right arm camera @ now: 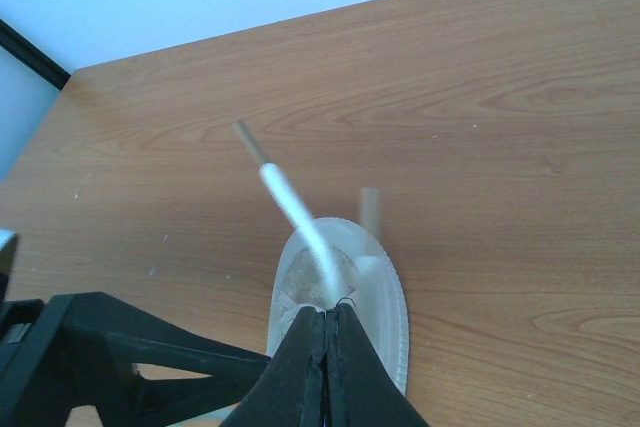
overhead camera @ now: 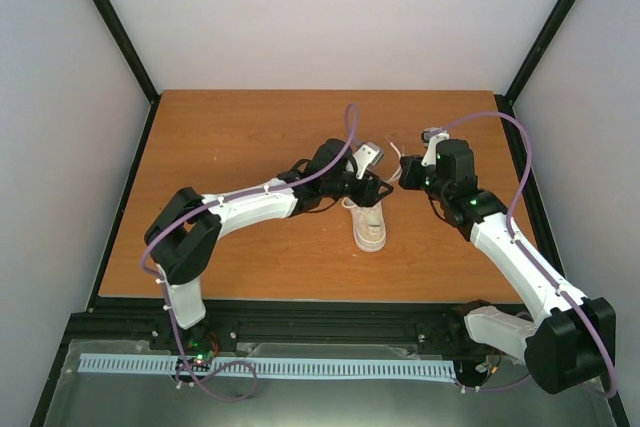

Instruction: Tie the shoes

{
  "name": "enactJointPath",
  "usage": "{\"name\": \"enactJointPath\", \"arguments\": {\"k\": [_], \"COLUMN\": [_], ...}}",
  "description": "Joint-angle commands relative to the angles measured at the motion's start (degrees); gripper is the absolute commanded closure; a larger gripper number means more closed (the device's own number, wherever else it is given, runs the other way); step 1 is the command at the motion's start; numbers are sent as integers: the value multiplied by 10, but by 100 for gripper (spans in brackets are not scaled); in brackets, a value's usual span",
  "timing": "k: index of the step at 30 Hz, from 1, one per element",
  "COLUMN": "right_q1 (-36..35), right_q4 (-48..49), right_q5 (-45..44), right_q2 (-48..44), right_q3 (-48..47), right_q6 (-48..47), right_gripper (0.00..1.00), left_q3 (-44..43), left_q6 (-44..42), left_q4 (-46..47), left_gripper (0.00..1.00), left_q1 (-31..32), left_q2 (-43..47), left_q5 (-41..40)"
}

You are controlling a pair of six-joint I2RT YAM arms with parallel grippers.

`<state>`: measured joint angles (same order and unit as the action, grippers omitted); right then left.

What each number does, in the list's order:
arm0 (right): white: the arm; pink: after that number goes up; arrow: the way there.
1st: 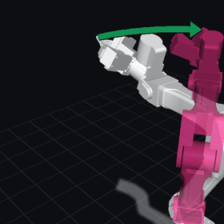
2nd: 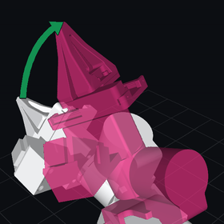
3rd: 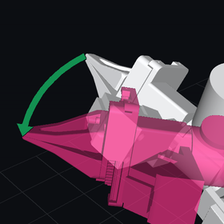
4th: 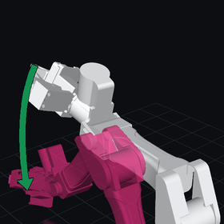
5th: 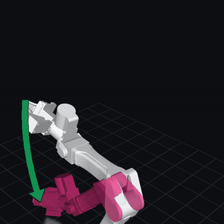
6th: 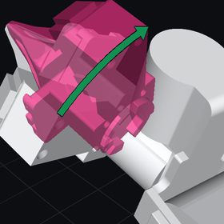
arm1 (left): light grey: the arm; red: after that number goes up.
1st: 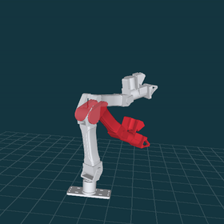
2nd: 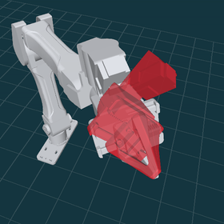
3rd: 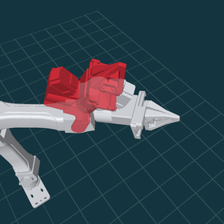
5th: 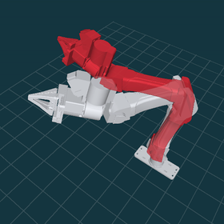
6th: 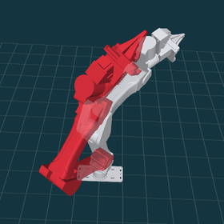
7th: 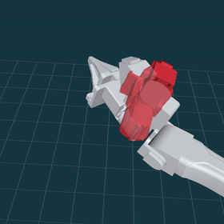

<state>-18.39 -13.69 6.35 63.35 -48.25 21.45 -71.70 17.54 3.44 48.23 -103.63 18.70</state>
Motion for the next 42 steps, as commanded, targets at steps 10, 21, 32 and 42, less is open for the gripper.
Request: {"name": "enactJointPath", "arguments": {"k": [10, 21, 32, 42], "right_q1": [3, 42, 62, 62], "right_q4": [-8, -35, -22, -19], "right_q5": [5, -34, -22, -17], "right_q2": [-9, -15, -41, -45], "right_q3": [-16, 44, 98, 109], "right_q6": [4, 48, 68, 71], "right_gripper": [97, 91, 53, 49], "left_q3": [-44, -24, 37, 78], "left_q6": [-26, -56, -68, -25], "left_q4": [12, -105, -122, -97], "left_gripper": [77, 46, 50, 87], "left_q1": [6, 5, 6, 6], "left_q2": [-34, -39, -3, 55], "left_q5": [12, -52, -53, -127]}}
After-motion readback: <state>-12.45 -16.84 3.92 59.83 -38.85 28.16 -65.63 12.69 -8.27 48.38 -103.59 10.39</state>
